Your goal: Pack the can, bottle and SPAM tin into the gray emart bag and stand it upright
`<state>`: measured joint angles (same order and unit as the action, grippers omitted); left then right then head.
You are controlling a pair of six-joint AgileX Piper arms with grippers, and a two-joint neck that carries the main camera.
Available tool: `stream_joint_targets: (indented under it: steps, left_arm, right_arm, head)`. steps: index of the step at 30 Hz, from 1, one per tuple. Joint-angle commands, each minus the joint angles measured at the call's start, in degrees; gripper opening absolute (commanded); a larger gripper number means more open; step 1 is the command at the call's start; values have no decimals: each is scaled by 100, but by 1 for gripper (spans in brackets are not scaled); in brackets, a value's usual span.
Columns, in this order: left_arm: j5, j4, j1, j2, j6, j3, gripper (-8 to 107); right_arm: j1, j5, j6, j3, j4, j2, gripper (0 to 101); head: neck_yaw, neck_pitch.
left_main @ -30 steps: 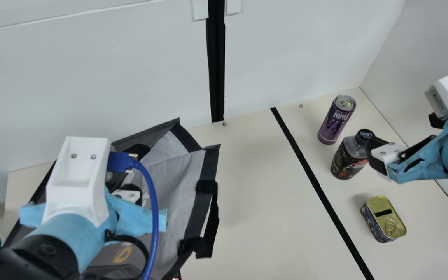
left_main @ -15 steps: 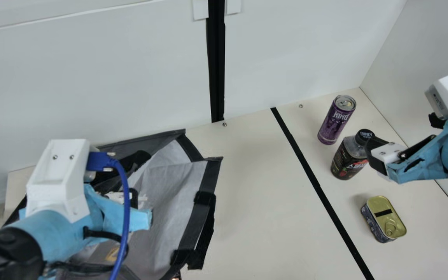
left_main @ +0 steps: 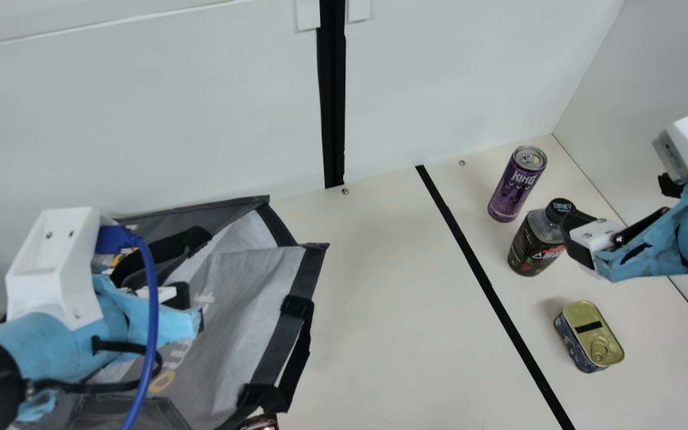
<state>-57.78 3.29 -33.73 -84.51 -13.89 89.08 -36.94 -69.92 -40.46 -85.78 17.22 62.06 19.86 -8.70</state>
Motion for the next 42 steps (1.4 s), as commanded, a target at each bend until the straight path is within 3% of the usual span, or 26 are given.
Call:
stream_joint_targets:
  steps: [1, 16, 42]
  left_arm:
    - [24, 83, 66, -11, 87, -3, -8]
    - [151, 601, 488, -35, 522, -59, -8]
    - [154, 593, 482, -32, 519, -54, -8]
  right_arm:
    - [0, 0, 0, 0, 0, 0, 95]
    - [0, 0, 0, 0, 0, 0, 95]
    - [0, 0, 0, 0, 0, 0, 95]
  head:
    - [14, -130]
    - [14, -130]
    - [14, -130]
